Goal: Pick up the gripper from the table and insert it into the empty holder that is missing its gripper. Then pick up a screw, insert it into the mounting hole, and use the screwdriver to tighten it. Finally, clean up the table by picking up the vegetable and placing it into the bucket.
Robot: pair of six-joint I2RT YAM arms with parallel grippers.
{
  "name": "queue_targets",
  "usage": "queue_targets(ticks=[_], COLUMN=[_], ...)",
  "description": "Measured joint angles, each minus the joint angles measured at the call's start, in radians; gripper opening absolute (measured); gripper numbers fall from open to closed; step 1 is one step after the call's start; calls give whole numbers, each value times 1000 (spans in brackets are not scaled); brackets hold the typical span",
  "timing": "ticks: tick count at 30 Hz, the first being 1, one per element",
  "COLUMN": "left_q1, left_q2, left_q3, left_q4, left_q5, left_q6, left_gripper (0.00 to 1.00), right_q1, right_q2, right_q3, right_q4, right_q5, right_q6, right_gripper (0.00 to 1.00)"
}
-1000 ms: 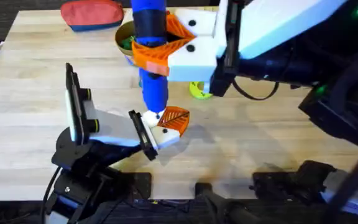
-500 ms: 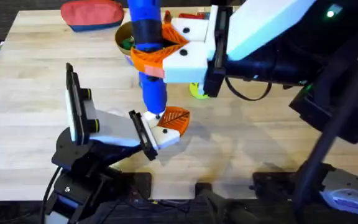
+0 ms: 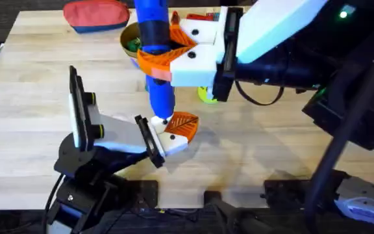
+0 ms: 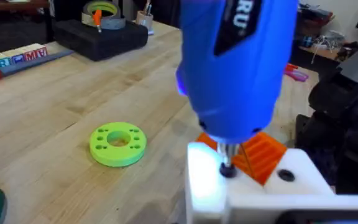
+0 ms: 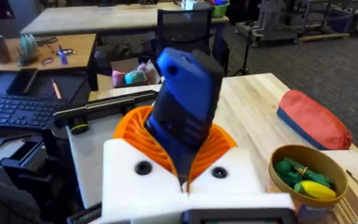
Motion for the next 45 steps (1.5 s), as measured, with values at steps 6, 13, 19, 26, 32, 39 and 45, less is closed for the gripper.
queue_targets(ticks=[6, 13, 19, 26, 32, 39, 45], left_q1=[0, 0, 0, 0, 0, 0, 0], left_q2=[0, 0, 0, 0, 0, 0, 0], left_q3=[0, 0, 0, 0, 0, 0, 0], left_q4=[0, 0, 0, 0, 0, 0, 0], left_q5=[2, 3, 2, 2, 2, 2, 2], left_q6=[-3, -3, -2, -2, -2, -2, -2], left_gripper=[17, 17, 17, 17, 17, 17, 17], right_q1=[0, 0, -6, -120, -288, -441, -472], right_q2=[0, 0, -34, -83, -33, 91, 270], right_q3=[0, 0, -3, -3, -3, -3, -3], right_q4=[-3, 0, 135, 121, -108, -248, -271], right_q5=[2, 1, -2, -5, 179, 521, 692], right_q6=[-2, -2, -3, -62, -337, -731, -1028], right_gripper=[7, 7, 7, 6, 6, 6, 6])
